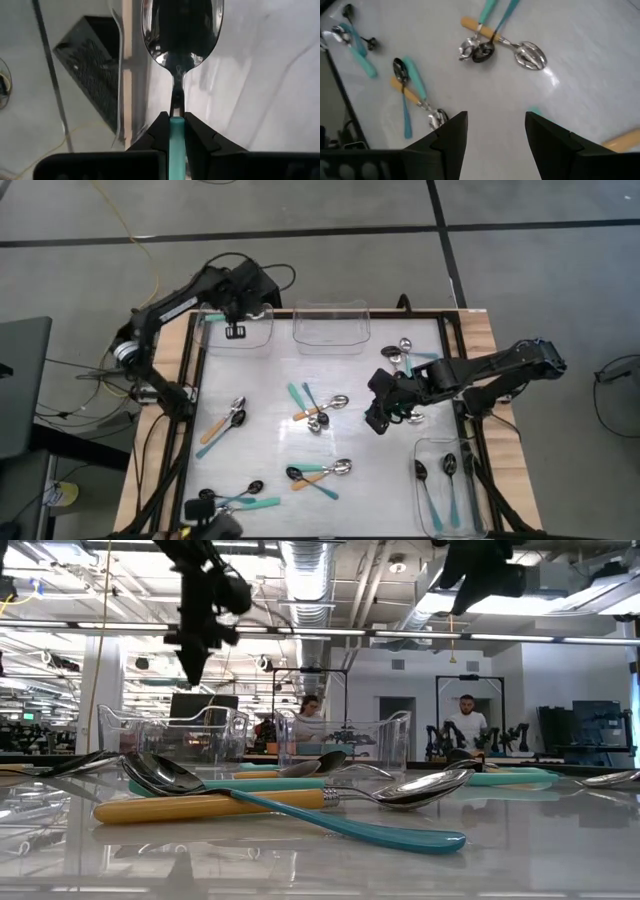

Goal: Sort silverware by color (type)
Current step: Put the green spoon into the top left transparent bin

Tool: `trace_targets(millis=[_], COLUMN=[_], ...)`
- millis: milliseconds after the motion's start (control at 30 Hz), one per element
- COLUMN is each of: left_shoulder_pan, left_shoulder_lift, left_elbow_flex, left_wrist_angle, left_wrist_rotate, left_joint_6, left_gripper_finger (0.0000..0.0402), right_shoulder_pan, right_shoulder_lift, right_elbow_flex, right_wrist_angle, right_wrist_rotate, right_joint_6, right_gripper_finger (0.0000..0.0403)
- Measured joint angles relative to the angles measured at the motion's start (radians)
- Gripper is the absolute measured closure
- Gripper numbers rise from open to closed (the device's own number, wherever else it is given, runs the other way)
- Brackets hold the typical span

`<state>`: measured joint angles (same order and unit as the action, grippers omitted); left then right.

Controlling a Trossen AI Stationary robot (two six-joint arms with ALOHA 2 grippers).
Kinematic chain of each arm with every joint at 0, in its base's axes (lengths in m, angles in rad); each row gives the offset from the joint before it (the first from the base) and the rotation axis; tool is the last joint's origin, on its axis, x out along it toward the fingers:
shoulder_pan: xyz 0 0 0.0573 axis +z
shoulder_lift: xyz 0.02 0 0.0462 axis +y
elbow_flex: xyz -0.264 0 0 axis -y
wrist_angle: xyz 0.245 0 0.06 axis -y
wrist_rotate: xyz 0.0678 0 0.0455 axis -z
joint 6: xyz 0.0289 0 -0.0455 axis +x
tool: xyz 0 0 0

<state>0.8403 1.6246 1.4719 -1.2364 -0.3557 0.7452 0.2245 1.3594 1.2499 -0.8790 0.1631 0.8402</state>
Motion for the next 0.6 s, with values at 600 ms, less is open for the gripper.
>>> trace_targets(millis=[600], left_shoulder_pan=[0.024], left_shoulder_lift=[0.150], left_elbow_flex=[0.000], left_wrist_angle=[0.021], left_wrist_rotate=[-0.096], left_joint_6=[-0.035], left_gripper_finger=[0.0240], right_shoulder_pan=[0.024], right_shoulder_lift=[0.000], right_elbow_flex=[0.000], right_wrist_angle=[0.003], right_wrist_rotate=[0.023], right_joint_6=[0.017], right_gripper_finger=[0.0182])
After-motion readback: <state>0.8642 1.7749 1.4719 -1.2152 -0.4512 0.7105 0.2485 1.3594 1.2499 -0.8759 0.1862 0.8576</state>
